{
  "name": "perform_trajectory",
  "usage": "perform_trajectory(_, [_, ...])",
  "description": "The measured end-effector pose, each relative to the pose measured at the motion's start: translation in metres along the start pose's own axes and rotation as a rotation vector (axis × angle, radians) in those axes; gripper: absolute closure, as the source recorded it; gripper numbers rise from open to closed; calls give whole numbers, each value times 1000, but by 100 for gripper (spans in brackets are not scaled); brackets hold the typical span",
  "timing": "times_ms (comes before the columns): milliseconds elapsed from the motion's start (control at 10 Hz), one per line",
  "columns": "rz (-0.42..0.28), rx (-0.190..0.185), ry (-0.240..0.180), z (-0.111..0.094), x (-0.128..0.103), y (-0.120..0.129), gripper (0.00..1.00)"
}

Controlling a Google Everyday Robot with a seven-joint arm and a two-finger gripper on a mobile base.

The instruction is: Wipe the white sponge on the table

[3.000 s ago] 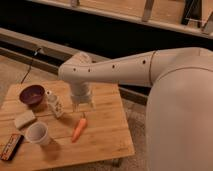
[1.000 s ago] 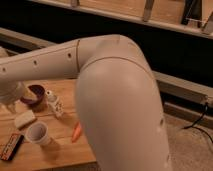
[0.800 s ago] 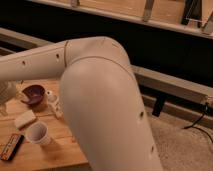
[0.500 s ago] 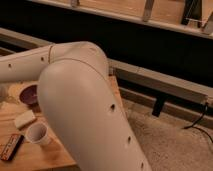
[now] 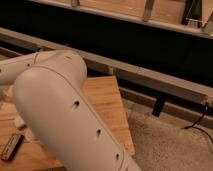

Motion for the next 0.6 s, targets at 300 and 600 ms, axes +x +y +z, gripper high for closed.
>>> perform_trajectory(300, [20, 17, 19, 29, -10, -6, 35])
perform_trajectory(600, [107, 4, 41, 51, -18, -11, 35])
